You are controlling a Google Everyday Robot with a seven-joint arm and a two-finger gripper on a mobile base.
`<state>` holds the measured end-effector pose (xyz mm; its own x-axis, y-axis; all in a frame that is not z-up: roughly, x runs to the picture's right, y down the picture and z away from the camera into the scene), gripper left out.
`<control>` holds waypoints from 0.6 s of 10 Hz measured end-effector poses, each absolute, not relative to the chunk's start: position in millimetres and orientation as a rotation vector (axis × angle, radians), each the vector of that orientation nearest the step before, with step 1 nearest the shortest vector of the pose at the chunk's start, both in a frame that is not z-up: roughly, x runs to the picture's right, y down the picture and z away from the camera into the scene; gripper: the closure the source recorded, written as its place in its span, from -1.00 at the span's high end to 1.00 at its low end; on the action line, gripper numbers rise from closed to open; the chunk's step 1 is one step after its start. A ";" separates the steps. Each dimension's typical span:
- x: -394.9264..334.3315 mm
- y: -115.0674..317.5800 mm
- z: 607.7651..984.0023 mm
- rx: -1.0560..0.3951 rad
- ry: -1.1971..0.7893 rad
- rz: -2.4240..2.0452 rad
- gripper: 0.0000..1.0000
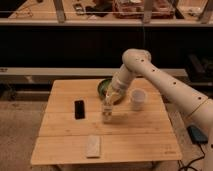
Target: Place the bottle in the ceramic bowl
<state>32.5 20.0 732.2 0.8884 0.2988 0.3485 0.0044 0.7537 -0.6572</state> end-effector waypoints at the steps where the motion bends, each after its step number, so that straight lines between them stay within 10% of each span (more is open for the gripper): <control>1: 38.5 3.3 725.5 -0.671 -0.470 0.193 -1.00; 6: 82.3 -62.1 729.0 -0.511 -0.523 0.436 -1.00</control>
